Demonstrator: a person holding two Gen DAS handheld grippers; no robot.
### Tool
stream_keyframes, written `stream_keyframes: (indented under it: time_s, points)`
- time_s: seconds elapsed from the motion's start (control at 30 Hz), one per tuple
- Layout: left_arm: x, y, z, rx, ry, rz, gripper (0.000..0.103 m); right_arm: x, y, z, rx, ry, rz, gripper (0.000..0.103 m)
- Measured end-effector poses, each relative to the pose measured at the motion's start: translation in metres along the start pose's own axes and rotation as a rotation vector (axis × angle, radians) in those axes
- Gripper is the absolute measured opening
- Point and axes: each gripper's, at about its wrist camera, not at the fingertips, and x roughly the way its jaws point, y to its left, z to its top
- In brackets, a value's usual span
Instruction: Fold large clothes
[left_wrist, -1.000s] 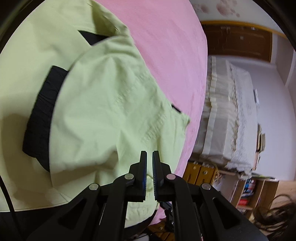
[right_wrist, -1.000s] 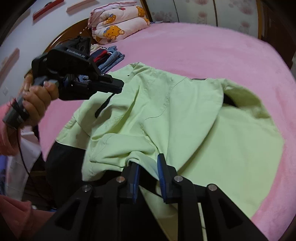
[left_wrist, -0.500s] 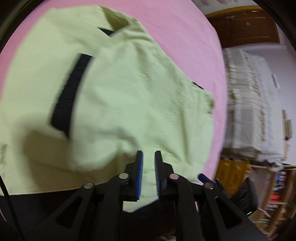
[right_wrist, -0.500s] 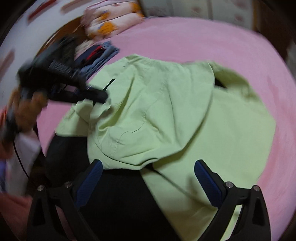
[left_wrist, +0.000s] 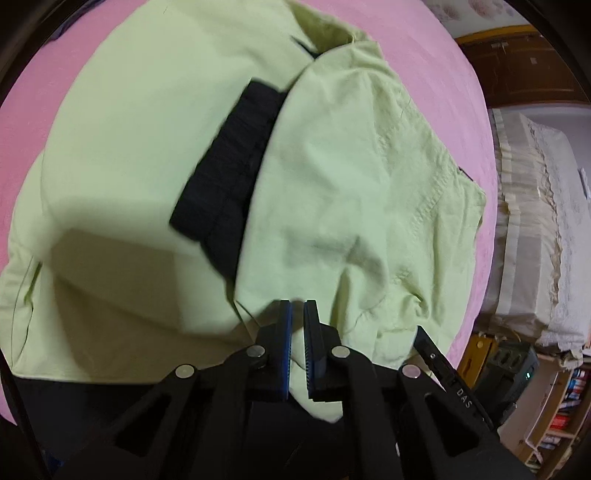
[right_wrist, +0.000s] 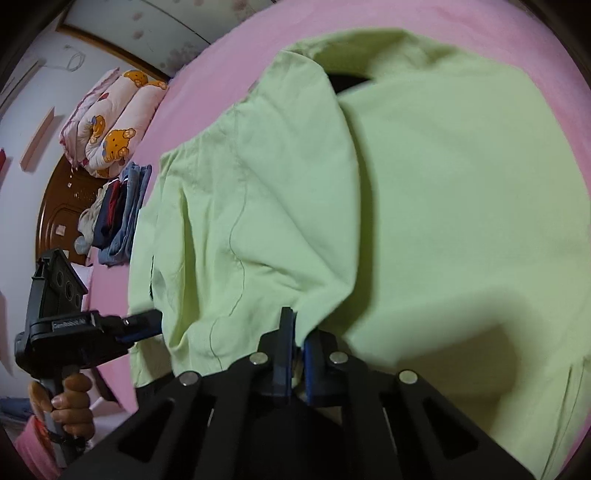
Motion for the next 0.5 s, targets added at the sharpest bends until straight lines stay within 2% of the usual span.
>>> stream_keyframes:
  time_s: [0.13,0.33,0.5]
  points:
    - [-0.003,-0.015,0.014,0.023,-0.063,-0.046,0.003,0.000,0.006,0.019,-0.068,-0.051,-0.043,0.004]
    - [0.003,-0.028,0.037,0.046,-0.072,-0.011,0.003,0.012,-0.003,0.041,-0.054,-0.038,-0.088,0.004]
    - [0.010,-0.020,0.044,0.056,-0.067,0.098,0.003,0.025,0.001,0.040,-0.061,-0.001,-0.139,0.005]
